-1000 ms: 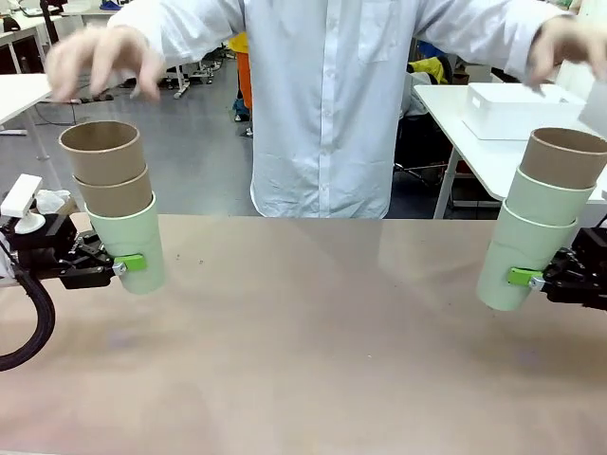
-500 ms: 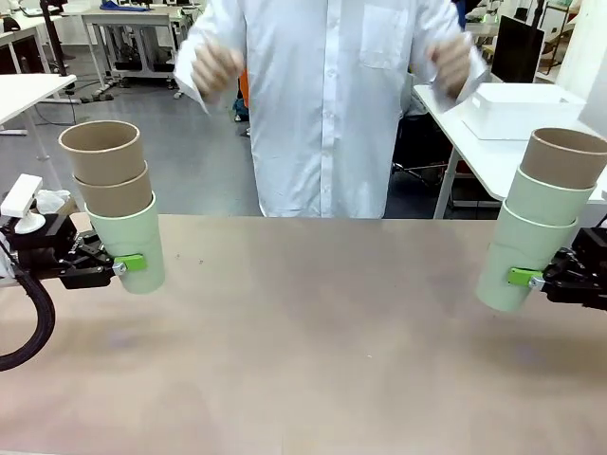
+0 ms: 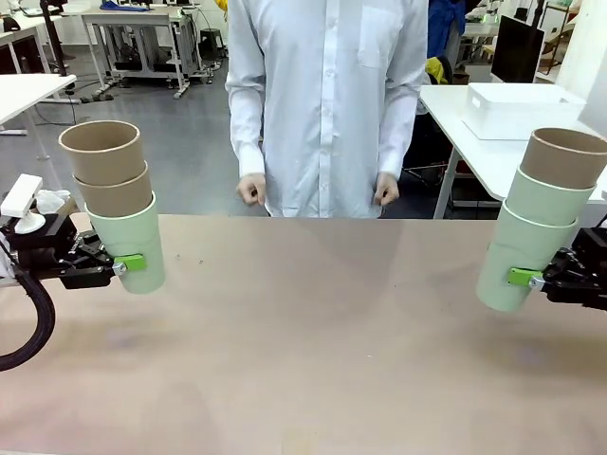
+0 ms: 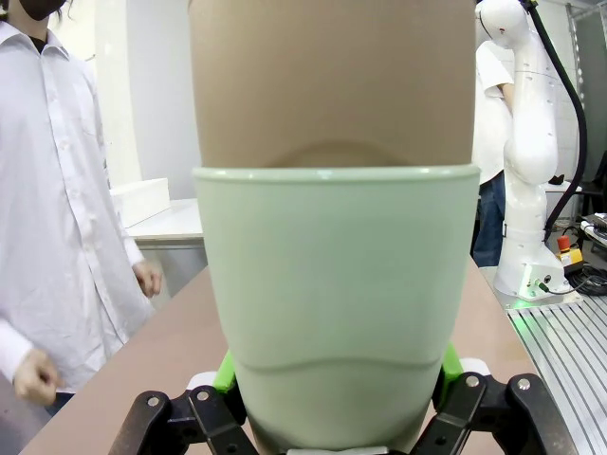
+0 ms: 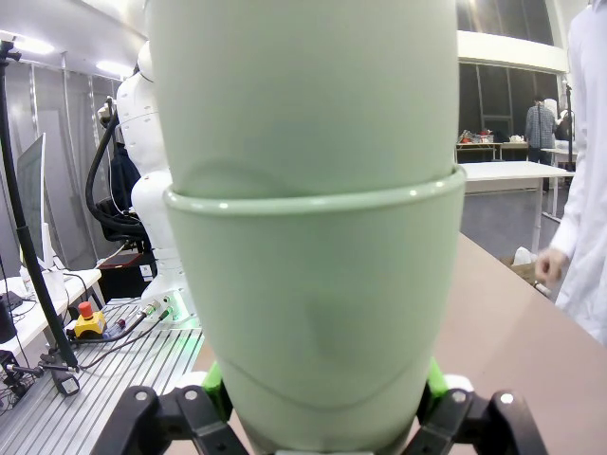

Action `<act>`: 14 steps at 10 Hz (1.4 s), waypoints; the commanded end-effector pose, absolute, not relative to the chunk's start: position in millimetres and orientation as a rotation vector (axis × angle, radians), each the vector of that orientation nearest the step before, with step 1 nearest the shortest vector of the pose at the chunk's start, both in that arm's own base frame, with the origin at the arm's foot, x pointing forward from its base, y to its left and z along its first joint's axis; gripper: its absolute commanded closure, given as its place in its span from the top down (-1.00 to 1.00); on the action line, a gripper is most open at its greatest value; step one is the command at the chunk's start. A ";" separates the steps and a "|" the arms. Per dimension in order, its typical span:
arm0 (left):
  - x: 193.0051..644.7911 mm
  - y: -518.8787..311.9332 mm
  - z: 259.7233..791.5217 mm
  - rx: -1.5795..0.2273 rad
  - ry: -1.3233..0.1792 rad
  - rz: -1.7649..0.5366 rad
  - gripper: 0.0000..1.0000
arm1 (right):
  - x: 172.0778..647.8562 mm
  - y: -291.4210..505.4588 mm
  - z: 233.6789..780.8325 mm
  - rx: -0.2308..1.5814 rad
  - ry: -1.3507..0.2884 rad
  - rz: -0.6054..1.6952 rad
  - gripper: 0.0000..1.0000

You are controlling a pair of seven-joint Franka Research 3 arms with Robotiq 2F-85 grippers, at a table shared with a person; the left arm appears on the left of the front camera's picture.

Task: Stack the cups and store them in the basket.
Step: Place the stack of Reusable plastic cups into the Pantry Basket.

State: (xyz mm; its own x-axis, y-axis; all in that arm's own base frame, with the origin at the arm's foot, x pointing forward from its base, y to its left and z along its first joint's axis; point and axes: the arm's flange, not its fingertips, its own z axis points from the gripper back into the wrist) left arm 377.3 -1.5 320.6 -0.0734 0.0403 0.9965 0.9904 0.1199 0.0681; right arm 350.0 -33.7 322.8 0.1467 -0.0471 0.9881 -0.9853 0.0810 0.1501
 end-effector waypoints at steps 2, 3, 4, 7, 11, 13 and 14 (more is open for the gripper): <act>375.1 -3.5 323.1 -1.117 -1.361 -1.164 0.70 | 351.9 -32.2 327.2 1.239 -1.184 1.018 0.69; 375.1 -3.5 323.1 -1.117 -1.361 -1.164 0.70 | 351.9 -32.2 327.2 1.239 -1.184 1.018 0.69; 375.1 -3.5 323.1 -1.117 -1.361 -1.164 0.70 | 351.9 -32.2 327.2 1.239 -1.184 1.018 0.69; 375.1 -3.5 323.1 -1.117 -1.361 -1.164 0.70 | 351.9 -32.2 327.2 1.239 -1.184 1.018 0.69; 375.1 -3.5 323.1 -1.117 -1.361 -1.164 0.70 | 351.9 -32.2 327.2 1.239 -1.184 1.018 0.69; 375.1 -3.5 323.1 -1.117 -1.361 -1.164 0.70 | 351.9 -32.2 327.2 1.239 -1.184 1.018 0.69; 375.1 -3.5 323.1 -1.117 -1.361 -1.164 0.70 | 351.9 -32.2 327.2 1.239 -1.184 1.018 0.69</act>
State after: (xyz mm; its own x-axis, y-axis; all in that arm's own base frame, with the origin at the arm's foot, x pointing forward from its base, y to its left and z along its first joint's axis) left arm 377.3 -1.5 320.6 -0.0734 0.0403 0.9965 0.9904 0.1199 0.0681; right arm 350.0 -33.7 322.8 0.1467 -0.0471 0.9881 -0.9853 0.0810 0.1501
